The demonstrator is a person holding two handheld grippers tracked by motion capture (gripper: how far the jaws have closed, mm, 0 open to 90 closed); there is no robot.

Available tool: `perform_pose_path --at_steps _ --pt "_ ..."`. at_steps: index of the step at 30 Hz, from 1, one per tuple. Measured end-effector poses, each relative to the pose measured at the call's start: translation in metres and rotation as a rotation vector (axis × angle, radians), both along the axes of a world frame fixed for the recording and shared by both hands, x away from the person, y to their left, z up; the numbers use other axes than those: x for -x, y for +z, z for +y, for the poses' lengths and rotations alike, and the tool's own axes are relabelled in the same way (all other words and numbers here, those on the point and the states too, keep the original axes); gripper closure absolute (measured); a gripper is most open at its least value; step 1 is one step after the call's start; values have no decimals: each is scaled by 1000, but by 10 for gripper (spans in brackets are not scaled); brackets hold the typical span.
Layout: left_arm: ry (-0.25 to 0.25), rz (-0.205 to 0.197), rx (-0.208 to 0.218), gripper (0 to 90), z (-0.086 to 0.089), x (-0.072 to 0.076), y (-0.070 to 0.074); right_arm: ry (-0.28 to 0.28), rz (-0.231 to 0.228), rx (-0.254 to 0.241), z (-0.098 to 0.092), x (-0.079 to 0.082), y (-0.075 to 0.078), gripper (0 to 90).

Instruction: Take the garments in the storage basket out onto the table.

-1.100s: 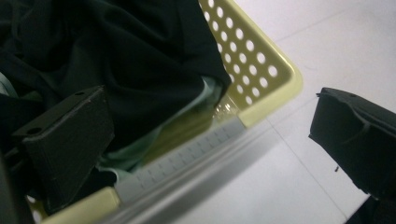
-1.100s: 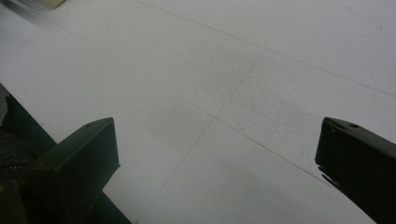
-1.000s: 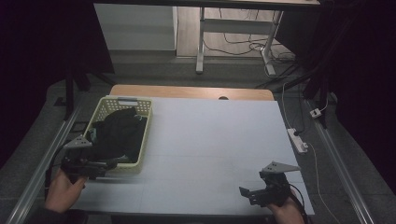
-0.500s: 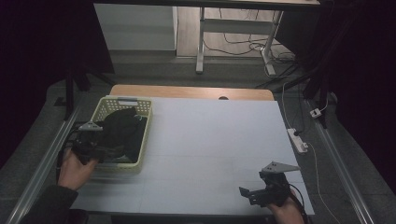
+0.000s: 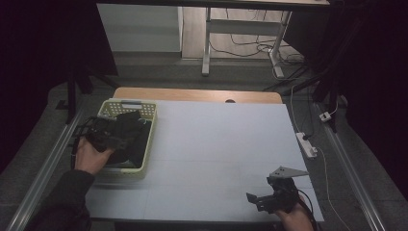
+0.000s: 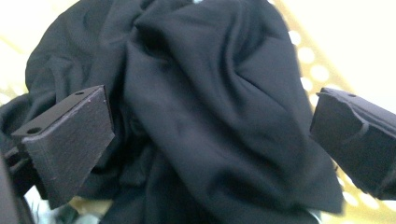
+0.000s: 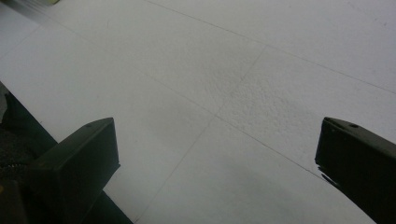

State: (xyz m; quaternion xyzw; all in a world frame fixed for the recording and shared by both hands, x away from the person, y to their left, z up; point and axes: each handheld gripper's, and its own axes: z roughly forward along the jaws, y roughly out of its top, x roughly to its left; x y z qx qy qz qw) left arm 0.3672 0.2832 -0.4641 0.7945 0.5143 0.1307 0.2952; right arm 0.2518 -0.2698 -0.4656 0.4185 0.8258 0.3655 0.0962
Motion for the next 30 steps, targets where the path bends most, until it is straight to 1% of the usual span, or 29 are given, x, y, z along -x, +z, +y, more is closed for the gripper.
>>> perform_pose_path --at_steps 3,7,9,11,13,16,17,18,20,22,23,24,25,29,30 --pt "-3 23 0 0 -1 -10 -4 -1 0 0 0 0 0 0" --pt "-8 59 -22 0 -5 -23 -12 -3 1 1 0 0 0 0" --pt "-11 79 -48 0 -6 -29 -16 -3 1 2 0 0 0 0" --pt "-4 90 -72 0 -7 -35 -19 -3 2 2 0 0 0 0" --pt "3 100 -107 0 -8 -41 -22 -5 2 3 0 0 0 0" --pt "16 104 -174 0 -11 -46 -25 -7 4 4 0 -1 0 0" --pt "21 111 -195 0 -12 -48 -27 -8 4 4 0 -1 0 0" --pt "29 122 -207 0 -13 -50 -29 -8 4 4 0 -1 0 0" --pt "43 138 -220 0 -13 -52 -31 -9 5 5 0 0 0 0" --pt "51 158 -213 0 -14 -53 -33 -8 3 6 0 0 0 0" --pt "46 172 -209 4 -13 -53 -35 -8 3 6 0 0 0 0" --pt "39 187 -209 45 -12 -52 -36 -8 4 6 0 0 0 0" --pt "30 195 -205 115 -11 -51 -37 -8 4 6 0 0 0 0" --pt "47 189 -182 415 -4 -47 -34 -4 4 10 0 0 0 0" --pt "50 189 -175 468 -2 -47 -34 -4 4 10 0 0 0 0"
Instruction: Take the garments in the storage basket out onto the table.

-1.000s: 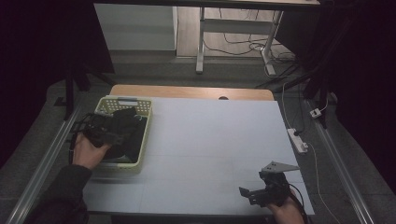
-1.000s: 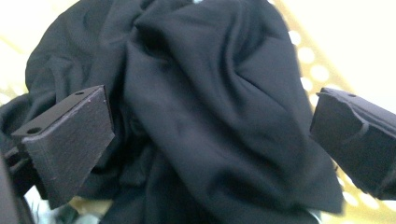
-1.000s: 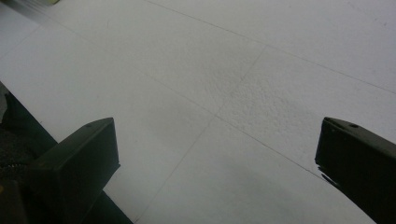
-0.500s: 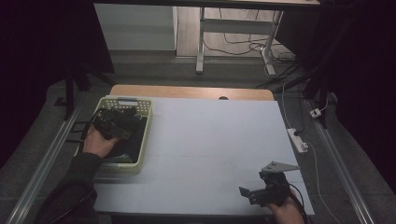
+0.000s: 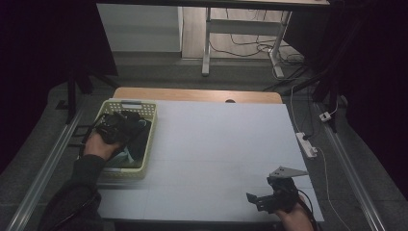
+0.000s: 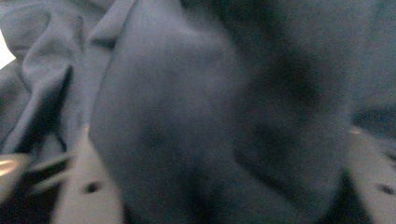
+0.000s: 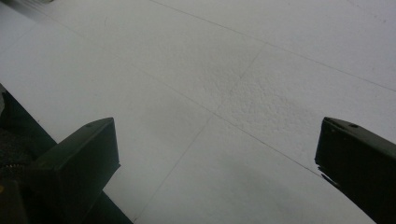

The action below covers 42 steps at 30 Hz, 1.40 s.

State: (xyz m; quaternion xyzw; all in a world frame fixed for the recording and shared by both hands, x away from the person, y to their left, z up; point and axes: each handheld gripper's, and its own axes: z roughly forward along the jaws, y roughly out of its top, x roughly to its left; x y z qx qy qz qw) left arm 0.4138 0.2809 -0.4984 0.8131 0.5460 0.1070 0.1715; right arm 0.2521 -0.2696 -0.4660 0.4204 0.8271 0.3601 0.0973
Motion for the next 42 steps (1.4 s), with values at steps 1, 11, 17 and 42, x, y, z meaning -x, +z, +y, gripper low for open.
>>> perform_pose_path --at_steps 1,11,17,42 --pt "0 6 3 522 2 0 0 0 1 0 0 0 0 0" --pt "54 22 74 687 6 1 15 -4 4 4 0 0 0 0" --pt "56 -21 183 697 16 6 35 -5 7 0 0 -1 0 0" --pt "-36 -159 323 694 21 17 136 -8 11 -3 1 -2 0 0"
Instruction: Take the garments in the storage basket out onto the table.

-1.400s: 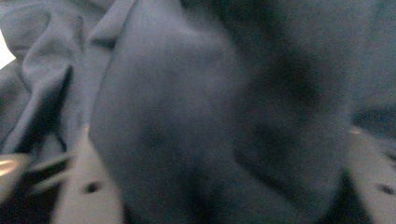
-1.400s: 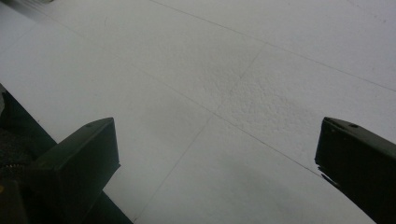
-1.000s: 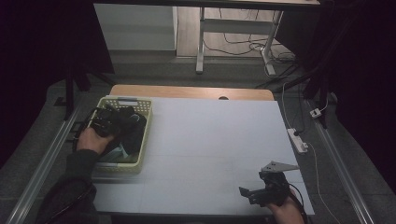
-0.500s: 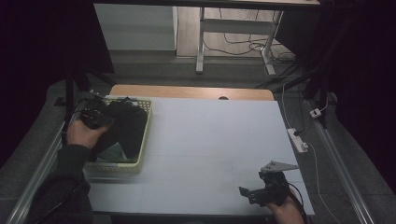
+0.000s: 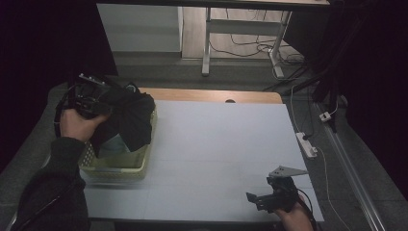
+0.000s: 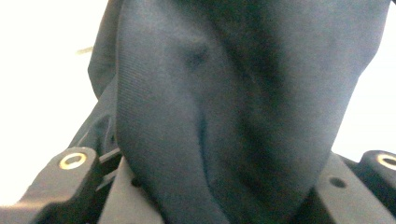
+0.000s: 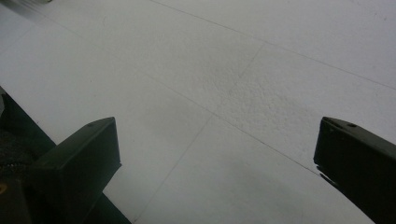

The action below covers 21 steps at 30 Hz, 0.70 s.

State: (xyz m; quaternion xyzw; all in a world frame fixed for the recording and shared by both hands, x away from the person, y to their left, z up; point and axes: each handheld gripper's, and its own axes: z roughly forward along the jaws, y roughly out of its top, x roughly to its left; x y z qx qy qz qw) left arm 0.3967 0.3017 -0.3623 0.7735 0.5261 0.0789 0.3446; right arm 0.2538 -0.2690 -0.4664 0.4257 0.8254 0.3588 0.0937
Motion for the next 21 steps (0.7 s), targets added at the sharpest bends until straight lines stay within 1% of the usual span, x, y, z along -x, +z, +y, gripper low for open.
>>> perform_pose_path --at_steps 5,13,17,21 --pt "-19 -29 7 693 -6 1 17 0 1 1 0 0 0 0" --pt "-71 -66 20 692 -23 1 36 0 1 0 0 0 0 0" --pt "-101 -84 29 691 -35 0 45 1 1 2 0 0 0 0" --pt "-138 -101 25 691 -50 -1 53 1 0 0 0 0 0 0"
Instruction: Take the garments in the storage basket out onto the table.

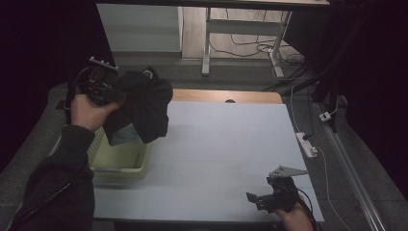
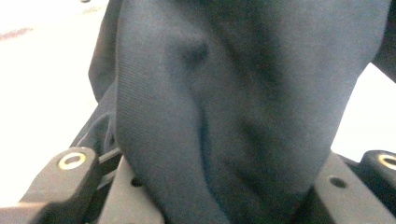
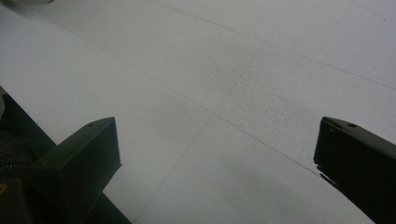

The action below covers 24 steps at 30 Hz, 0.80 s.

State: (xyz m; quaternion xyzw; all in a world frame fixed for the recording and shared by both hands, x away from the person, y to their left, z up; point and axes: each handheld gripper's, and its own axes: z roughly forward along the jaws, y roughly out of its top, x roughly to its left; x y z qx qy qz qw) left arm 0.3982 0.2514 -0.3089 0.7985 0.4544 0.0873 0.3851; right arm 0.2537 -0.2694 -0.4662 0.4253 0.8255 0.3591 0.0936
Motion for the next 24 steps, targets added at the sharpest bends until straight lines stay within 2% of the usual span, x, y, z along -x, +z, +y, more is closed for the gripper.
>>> perform_pose_path --at_steps 10,24 --pt "-86 -23 -4 690 -45 -8 9 4 -2 0 0 1 0 0" --pt "-195 -44 -13 686 -112 -22 -1 12 -5 1 0 1 0 0"
